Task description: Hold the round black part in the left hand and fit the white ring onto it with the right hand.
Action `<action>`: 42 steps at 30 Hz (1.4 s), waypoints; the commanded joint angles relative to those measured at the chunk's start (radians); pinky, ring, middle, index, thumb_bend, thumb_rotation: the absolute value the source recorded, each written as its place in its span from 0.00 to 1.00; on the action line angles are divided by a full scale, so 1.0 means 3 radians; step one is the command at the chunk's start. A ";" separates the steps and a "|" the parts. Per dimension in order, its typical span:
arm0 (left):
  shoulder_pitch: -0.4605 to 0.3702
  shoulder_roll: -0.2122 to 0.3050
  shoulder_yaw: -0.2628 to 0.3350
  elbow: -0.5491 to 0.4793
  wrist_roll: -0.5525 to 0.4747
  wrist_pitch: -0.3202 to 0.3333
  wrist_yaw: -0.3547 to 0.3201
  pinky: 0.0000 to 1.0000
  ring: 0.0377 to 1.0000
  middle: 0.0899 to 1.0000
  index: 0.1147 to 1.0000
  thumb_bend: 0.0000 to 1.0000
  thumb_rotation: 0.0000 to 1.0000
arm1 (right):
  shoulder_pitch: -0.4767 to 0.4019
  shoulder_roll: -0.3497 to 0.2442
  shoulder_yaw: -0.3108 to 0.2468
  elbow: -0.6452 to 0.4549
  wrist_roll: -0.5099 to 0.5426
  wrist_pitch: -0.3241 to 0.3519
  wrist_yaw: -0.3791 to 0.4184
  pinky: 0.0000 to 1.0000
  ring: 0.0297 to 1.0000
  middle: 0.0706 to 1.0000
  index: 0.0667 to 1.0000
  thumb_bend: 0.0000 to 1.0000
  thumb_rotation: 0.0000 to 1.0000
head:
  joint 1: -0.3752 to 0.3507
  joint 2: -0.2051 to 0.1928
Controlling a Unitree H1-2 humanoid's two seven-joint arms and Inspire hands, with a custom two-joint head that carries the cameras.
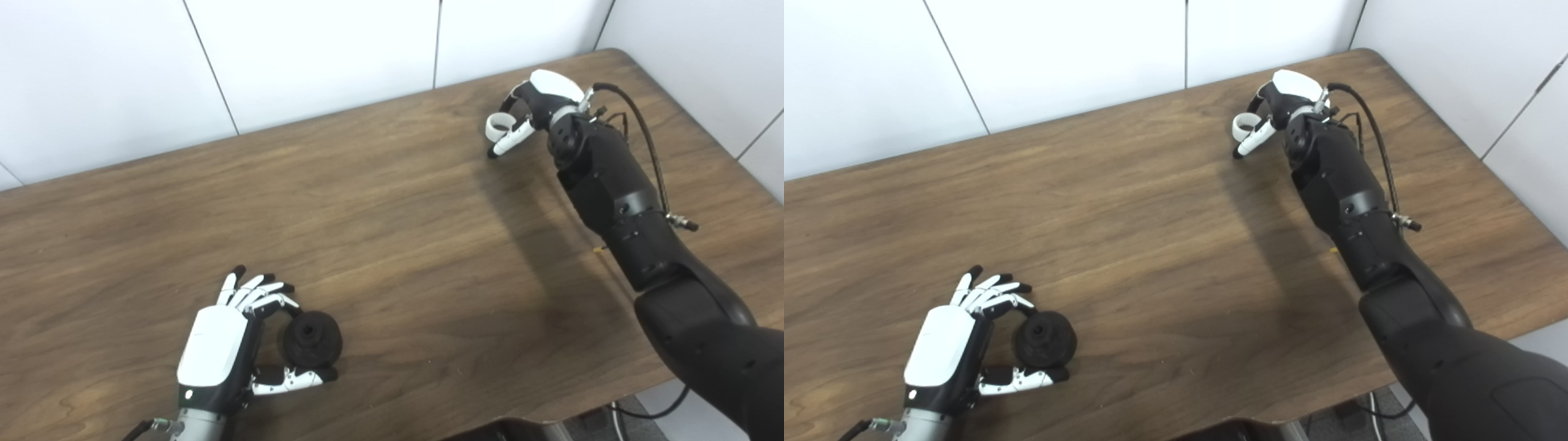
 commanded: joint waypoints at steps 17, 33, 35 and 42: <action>0.0053 0.0013 -0.0022 0.0013 0.0108 0.0093 -0.0105 1.00 0.86 0.74 0.42 0.52 0.06 | -0.0047 -0.0263 0.0163 -0.0047 0.0310 -0.0159 -0.0469 0.94 0.95 0.82 0.45 0.52 0.13 | 0.0016 0.0000; 0.0044 -0.0046 -0.0069 0.0017 0.0168 0.0106 -0.0093 1.00 0.85 0.73 0.42 0.52 0.06 | 0.0080 -0.0361 0.0378 -0.0833 0.0402 -0.0285 -0.0275 0.94 0.96 0.83 0.45 0.52 0.13 | 0.0182 0.0006; 0.0048 -0.0064 -0.0081 0.0007 0.0179 0.0116 -0.0097 1.00 0.85 0.73 0.42 0.52 0.06 | 0.0109 -0.0348 0.0431 -0.1021 0.0391 -0.0283 -0.0215 0.94 0.97 0.83 0.45 0.52 0.13 | 0.0231 0.0016; 0.0042 -0.0136 -0.0163 -0.0039 0.0283 0.0226 -0.0136 1.00 0.85 0.73 0.42 0.52 0.06 | 0.0200 -0.0347 0.0627 -0.1804 0.0348 -0.0083 0.0387 0.96 0.97 0.81 0.45 0.52 0.13 | 0.0504 0.0055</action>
